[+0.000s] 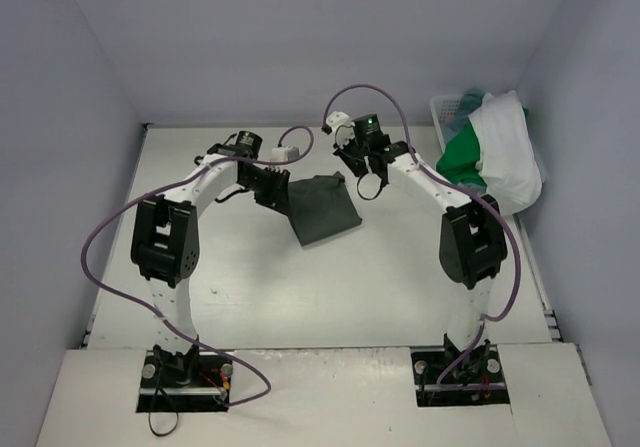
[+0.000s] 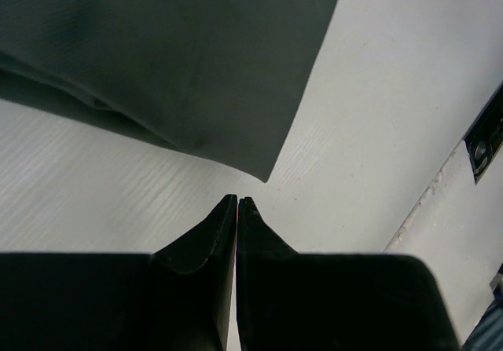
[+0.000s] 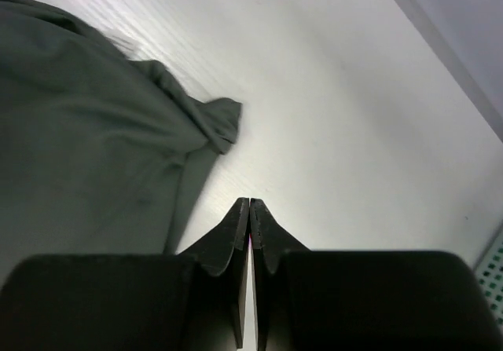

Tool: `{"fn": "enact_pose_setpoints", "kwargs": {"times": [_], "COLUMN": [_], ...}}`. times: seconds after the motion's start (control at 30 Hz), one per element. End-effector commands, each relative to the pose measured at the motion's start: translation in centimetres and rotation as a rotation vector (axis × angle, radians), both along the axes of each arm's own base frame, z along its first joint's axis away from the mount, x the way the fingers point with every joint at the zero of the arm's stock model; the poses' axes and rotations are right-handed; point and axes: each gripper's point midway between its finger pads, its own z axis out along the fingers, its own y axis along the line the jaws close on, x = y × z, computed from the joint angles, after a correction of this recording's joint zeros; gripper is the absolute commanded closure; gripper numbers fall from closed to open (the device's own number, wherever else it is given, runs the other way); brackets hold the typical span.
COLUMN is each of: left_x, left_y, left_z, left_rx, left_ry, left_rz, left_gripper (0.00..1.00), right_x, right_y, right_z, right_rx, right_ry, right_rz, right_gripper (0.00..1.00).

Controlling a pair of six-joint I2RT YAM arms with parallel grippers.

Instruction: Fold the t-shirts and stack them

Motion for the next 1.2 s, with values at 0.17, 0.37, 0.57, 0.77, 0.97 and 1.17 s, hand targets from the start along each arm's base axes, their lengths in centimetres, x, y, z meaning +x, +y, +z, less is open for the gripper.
{"fn": "enact_pose_setpoints", "kwargs": {"times": [0.17,0.37,0.57,0.77,0.97,1.17], "left_x": [3.5,3.2,2.7,2.6,2.8,2.2], "left_y": [3.2,2.7,2.0,1.5,0.9,0.0], "left_z": [1.1,-0.8,-2.7,-4.1,-5.2,-6.7], "left_rx": [-0.112,-0.153,-0.194,-0.212,-0.237,-0.248], "left_ry": [0.038,0.138,0.233,0.281,0.315,0.349], "left_rz": [0.206,0.214,0.210,0.213,0.217,0.212], "left_gripper": [1.00,0.79,0.74,0.73,0.66,0.50], "right_x": [-4.9,-6.6,-7.5,-7.9,-8.3,-8.4], "right_y": [5.5,7.1,7.9,8.1,8.1,8.2], "right_z": [-0.4,-3.3,-5.3,-6.3,-6.7,-7.1], "right_rx": [0.205,0.259,0.273,0.259,0.249,0.238], "right_ry": [0.179,0.294,0.354,0.371,0.379,0.383], "right_rz": [0.278,0.367,0.393,0.400,0.403,0.401], "right_gripper": [1.00,1.00,1.00,1.00,1.00,1.00]}}
